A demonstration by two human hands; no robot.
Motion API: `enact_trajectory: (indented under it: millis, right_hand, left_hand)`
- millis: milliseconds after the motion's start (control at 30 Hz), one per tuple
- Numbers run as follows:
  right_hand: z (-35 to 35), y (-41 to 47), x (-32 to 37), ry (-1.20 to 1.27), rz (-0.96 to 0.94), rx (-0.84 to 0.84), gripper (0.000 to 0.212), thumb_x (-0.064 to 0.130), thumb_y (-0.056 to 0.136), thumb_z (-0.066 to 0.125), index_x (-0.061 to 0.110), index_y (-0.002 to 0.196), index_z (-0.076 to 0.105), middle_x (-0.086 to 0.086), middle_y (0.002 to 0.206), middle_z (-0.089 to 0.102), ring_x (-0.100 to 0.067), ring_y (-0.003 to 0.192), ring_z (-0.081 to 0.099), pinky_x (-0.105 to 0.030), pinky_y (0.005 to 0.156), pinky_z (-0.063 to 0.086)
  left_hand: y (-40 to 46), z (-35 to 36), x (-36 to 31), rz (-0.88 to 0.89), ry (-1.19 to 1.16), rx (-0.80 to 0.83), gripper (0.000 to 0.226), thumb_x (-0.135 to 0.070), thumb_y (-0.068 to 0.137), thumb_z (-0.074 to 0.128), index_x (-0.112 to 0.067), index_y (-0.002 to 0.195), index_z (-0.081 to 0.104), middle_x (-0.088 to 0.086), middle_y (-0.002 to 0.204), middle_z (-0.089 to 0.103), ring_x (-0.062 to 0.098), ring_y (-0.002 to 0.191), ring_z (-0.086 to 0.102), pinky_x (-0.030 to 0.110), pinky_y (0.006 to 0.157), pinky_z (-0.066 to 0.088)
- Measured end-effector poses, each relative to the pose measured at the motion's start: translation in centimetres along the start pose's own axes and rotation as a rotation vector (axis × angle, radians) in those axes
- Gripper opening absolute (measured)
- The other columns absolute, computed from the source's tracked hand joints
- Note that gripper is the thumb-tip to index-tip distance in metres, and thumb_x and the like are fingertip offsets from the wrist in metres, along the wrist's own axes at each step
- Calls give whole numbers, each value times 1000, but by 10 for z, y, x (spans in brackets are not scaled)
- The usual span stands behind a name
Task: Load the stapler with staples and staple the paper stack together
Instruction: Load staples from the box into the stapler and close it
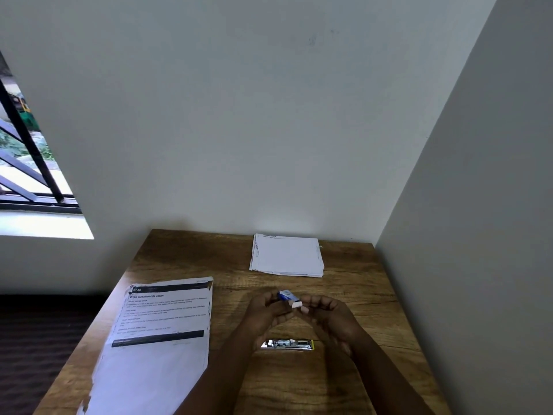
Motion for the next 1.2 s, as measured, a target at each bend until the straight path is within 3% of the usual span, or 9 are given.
enact_trajectory:
  millis: [133,367,467,667,933,1100,1200]
  right_hand:
    - [-3,-1,7,-130,-68,-88,15,-12,77,67,-3,90,70,-9,77,77,-13,69,72,-19,61,57]
    - [-2,3,4,-114,-20,-93,14,-10,82,63,-11,96,66,-21,87,72,-24,74,70,-24,68,58]
    - [-3,5,5,-145,-5,-116,12,-5,82,66,-11,93,66,-19,83,70,-18,67,67,-20,60,56]
    - [-11,8,7,-243,-16,-158,15,-8,81,65,-13,95,66,-17,84,71,-13,63,67,-19,56,55]
    - [-22,13,9,-166,-34,-232,19,-8,79,69,-17,95,63,-26,86,70,-16,58,70,-20,55,57]
    - [-29,15,11,-199,-38,-243,22,-5,80,69,-17,97,62,-28,86,69,-14,56,68,-21,52,56]
    - [-34,15,13,-255,-42,-243,19,2,81,71,-9,95,66,-26,87,71,-16,62,68,-23,55,55]
  left_hand:
    - [-2,5,1,-20,-3,38,35,-6,79,76,-3,113,66,13,106,75,25,96,73,26,71,59]
    - [-1,5,0,-23,-83,32,34,-8,85,70,-2,117,64,19,110,73,30,99,72,29,73,60]
    - [0,7,-1,-8,-80,35,40,0,82,71,0,121,60,21,116,69,28,99,72,28,72,59]
    - [2,7,0,8,-15,26,56,9,75,74,-3,126,57,14,126,63,20,98,71,29,76,59]
    - [6,17,1,6,91,42,63,5,66,82,-13,122,62,6,122,67,24,110,67,31,84,58]
    - [10,23,3,4,92,28,54,-3,67,83,-11,117,64,6,109,75,23,102,71,31,80,58]
    - [13,27,3,5,121,32,43,-7,73,80,-7,114,67,11,112,73,25,105,70,33,87,58]
Point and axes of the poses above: each hand's wrist, its own y-axis towards the middle knuckle, its own z-axis out of the palm, x = y × z, the point moved 9 cm from there along y, towards the middle knuckle
